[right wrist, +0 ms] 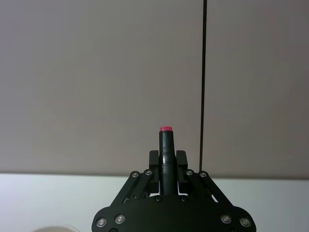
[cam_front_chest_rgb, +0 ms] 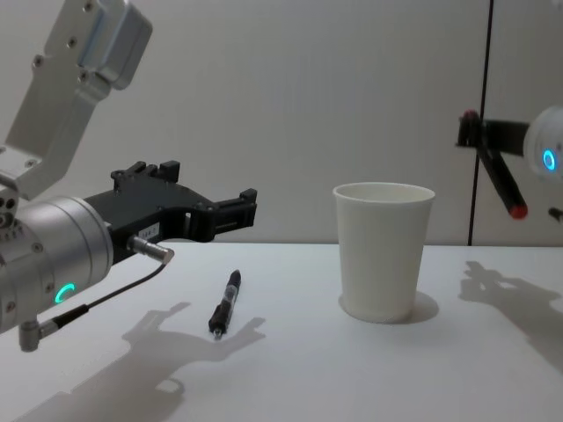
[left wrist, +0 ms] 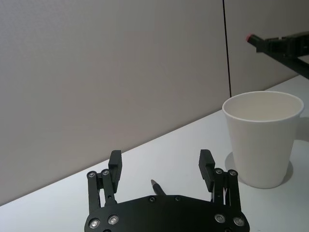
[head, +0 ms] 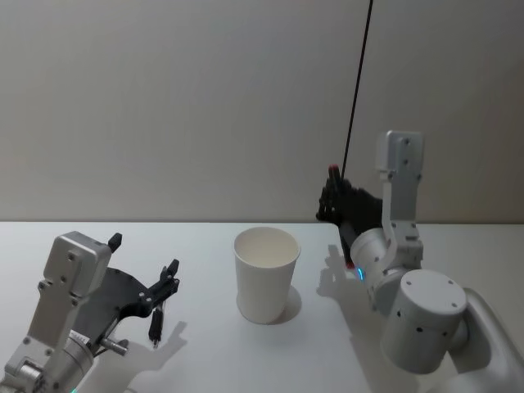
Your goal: Place the pen into the pen holder.
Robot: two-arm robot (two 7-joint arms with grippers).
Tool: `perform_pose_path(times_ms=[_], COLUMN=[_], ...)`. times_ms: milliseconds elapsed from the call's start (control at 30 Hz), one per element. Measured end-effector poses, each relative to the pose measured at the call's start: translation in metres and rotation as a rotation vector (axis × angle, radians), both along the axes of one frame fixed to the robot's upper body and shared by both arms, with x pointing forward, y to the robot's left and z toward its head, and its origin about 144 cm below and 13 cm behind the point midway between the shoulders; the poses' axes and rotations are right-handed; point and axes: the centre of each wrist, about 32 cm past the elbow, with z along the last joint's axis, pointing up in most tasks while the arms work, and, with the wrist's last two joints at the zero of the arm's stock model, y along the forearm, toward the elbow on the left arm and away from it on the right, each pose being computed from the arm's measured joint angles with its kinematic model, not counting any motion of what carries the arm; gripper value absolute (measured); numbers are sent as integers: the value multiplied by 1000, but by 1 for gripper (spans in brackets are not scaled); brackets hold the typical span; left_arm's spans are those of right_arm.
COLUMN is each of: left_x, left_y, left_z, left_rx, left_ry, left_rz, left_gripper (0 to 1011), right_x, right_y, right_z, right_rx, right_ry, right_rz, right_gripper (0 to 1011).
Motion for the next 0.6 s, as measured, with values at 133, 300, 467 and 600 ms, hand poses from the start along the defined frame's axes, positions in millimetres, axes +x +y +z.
perform_pose_path(times_ms=[133,300,467,600], left_x=[0,0,0,0], left_y=[0,0,0,0], left_z=[0,0,0,0], left_rx=[0,0,0,0], left_ry=[0,0,0,0], left_rz=[0,0,0,0], left_gripper=[1003,1003,1003,1003], right_x=[-1,1,4,8], right_y=[2,4,6,9], right_z=[3,5,7,10], right_rx=[11,15,6,-5], right_ry=[-71,-130,-163,-189], right_rz=[1,4,15,33], right_gripper=[207,207,207,207])
